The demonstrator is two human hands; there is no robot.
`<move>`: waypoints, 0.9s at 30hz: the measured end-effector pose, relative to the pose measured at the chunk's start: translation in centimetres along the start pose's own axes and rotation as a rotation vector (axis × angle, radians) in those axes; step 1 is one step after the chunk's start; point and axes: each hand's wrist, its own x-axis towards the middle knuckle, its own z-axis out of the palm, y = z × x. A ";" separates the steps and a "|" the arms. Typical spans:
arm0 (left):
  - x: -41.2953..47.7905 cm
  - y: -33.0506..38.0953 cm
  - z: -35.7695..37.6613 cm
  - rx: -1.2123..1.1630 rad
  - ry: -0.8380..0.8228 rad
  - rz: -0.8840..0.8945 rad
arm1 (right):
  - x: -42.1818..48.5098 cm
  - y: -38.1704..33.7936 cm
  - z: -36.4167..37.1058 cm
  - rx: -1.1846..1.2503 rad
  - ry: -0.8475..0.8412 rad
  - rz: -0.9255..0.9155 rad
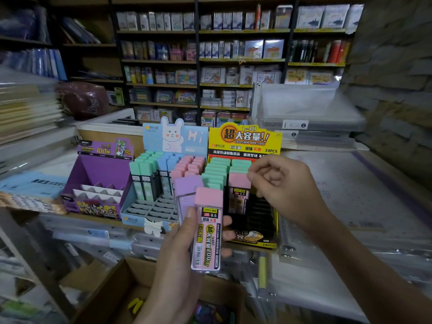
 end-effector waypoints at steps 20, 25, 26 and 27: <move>1.0 -0.6 2.3 -0.016 0.035 -0.031 | 0.4 0.2 -0.9 0.425 -0.346 0.158; 1.0 -0.2 0.7 0.038 0.095 0.023 | 0.8 0.4 -1.1 0.562 -0.105 0.200; 1.0 -0.2 0.4 0.042 0.103 0.028 | 0.9 0.5 -1.1 0.564 -0.055 0.202; 0.9 -0.1 0.2 0.041 0.108 0.036 | 0.9 0.6 -1.1 0.553 -0.006 0.198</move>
